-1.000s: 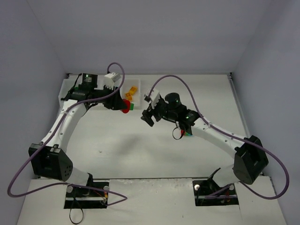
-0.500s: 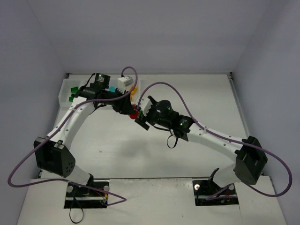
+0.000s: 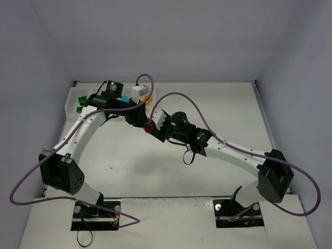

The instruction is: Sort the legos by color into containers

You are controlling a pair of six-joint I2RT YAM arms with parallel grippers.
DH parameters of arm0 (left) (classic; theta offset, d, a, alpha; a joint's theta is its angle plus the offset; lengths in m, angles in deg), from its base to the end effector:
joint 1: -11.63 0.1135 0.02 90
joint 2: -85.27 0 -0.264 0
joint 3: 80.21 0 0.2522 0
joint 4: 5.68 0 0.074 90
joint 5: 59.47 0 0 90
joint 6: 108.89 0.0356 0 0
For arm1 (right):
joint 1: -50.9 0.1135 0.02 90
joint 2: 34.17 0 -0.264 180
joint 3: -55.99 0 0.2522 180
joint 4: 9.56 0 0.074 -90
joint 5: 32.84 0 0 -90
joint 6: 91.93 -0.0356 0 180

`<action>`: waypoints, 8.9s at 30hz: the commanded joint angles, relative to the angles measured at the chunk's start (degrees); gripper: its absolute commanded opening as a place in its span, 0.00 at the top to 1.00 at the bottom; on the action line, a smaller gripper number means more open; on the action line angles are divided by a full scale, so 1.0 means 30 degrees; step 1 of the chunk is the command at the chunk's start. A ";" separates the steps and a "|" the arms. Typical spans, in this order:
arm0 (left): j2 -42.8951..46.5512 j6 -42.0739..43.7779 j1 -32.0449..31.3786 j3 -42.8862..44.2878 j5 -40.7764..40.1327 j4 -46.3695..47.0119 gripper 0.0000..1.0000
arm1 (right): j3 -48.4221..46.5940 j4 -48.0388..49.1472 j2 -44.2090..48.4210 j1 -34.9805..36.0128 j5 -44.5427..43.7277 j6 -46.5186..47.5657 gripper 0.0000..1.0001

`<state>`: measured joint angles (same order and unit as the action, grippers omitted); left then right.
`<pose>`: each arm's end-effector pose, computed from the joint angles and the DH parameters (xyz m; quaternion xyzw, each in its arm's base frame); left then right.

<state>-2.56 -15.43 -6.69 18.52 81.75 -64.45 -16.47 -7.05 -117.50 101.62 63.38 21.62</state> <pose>0.2972 -0.1276 0.3536 0.3115 0.7970 -0.4419 0.2692 0.2156 0.2697 0.3122 -0.4845 0.5810 0.1932 0.6248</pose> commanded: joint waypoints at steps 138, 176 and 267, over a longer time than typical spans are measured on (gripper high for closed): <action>-0.3731 -0.6574 1.0500 0.3837 -1.6898 0.5686 0.92 | 0.3043 -0.0471 0.3987 -0.4893 -0.2013 -0.9898 0.11; -0.1664 -0.8534 0.4661 0.2035 -1.1774 0.8325 0.33 | 0.3773 -0.7094 0.1585 -1.2424 -0.2249 -1.8865 0.23; 0.1300 -0.8244 -0.2299 -0.4127 -0.7353 0.5572 0.33 | 0.3889 -0.3552 -0.0441 -0.5687 0.3494 -0.2050 1.00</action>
<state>1.39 -40.04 -13.75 1.84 55.34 -49.24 -5.30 -21.63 -125.04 83.06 74.20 14.71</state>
